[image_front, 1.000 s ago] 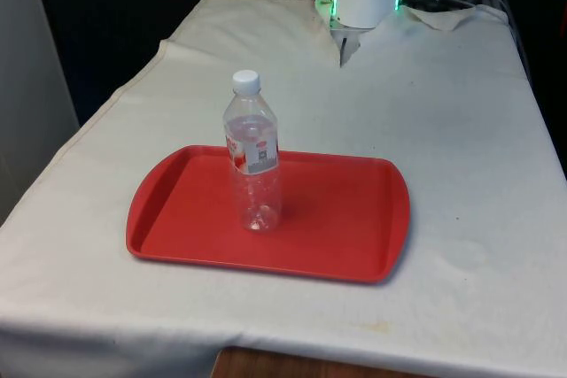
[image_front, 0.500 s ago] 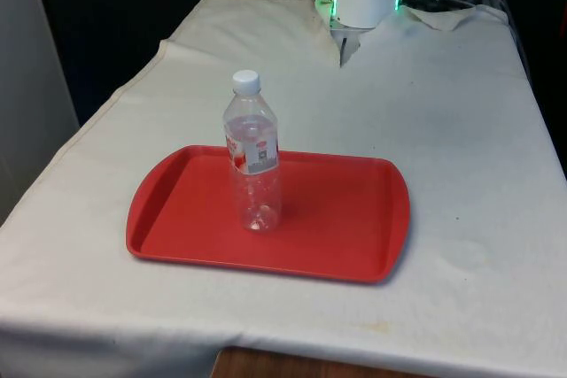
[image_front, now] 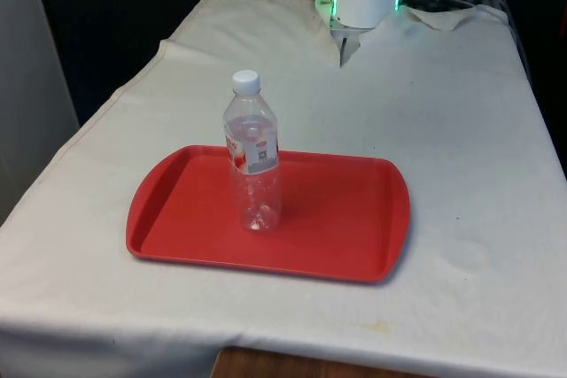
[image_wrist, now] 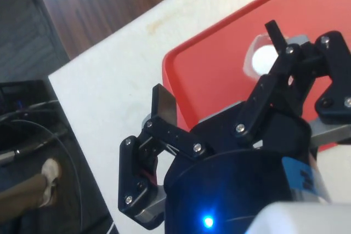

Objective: Place the bottle upright on the tray.

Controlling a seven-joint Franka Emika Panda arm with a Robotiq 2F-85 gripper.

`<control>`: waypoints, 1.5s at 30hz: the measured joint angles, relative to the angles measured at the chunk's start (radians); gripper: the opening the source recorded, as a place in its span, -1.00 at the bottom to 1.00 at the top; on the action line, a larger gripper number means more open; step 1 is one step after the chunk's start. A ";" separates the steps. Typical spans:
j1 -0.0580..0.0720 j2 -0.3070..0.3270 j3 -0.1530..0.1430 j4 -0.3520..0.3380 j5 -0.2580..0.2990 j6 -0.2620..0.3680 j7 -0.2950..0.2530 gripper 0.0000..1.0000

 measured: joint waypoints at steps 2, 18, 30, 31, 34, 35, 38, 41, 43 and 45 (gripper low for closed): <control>0.000 0.000 -0.002 0.000 -0.005 -0.005 0.000 1.00; 0.000 0.007 -0.038 -0.011 -0.118 -0.041 0.000 1.00; -0.001 0.012 -0.067 -0.016 -0.210 -0.073 -0.001 1.00; -0.001 0.012 -0.069 -0.017 -0.218 -0.076 -0.001 1.00; -0.001 0.012 -0.076 -0.018 -0.238 -0.088 0.000 1.00; -0.001 0.012 -0.078 -0.018 -0.244 -0.091 0.000 1.00; -0.001 0.012 -0.080 -0.019 -0.251 -0.094 0.000 1.00; -0.001 0.012 -0.087 -0.019 -0.278 -0.113 0.000 1.00; -0.001 0.012 -0.090 -0.019 -0.290 -0.123 0.001 1.00; -0.001 0.012 -0.093 -0.019 -0.304 -0.132 0.002 1.00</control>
